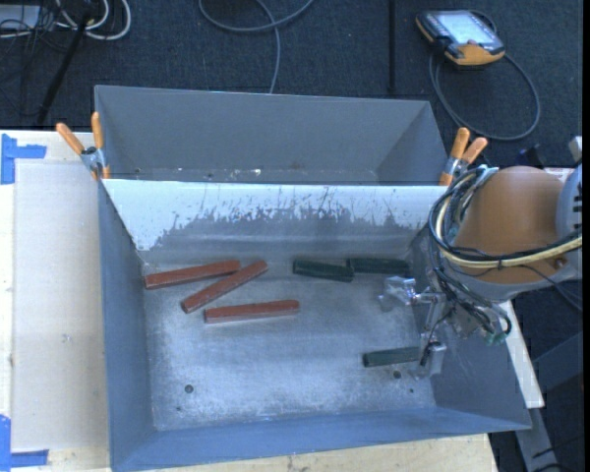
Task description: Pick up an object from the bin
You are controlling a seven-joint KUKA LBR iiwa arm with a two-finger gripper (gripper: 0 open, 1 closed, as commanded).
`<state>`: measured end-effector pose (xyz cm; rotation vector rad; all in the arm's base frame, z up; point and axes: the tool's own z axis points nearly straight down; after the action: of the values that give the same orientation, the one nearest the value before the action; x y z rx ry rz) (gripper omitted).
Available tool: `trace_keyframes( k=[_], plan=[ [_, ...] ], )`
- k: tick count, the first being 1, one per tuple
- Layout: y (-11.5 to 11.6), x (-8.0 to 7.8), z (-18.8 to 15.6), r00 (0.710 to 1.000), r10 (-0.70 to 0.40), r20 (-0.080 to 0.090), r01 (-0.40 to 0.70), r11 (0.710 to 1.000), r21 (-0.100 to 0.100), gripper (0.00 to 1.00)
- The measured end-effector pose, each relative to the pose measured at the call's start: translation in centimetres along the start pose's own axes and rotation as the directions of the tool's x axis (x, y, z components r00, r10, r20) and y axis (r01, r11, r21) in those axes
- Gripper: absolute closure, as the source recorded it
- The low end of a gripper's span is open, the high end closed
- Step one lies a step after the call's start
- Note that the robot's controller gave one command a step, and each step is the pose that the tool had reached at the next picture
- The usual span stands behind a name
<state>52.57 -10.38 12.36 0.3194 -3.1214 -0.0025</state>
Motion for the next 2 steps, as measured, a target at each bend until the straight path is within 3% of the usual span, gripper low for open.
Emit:
trace_keyframes(
  k=[1, 2],
  plan=[
    [0.18, 2.57, 5.3, 0.97, -0.241, 0.002, 0.241, 0.97, 0.001, 1.0],
    [0.19, 2.57, 5.3, 0.97, -0.242, 0.002, 0.242, 0.97, 0.001, 1.0]
  ],
)
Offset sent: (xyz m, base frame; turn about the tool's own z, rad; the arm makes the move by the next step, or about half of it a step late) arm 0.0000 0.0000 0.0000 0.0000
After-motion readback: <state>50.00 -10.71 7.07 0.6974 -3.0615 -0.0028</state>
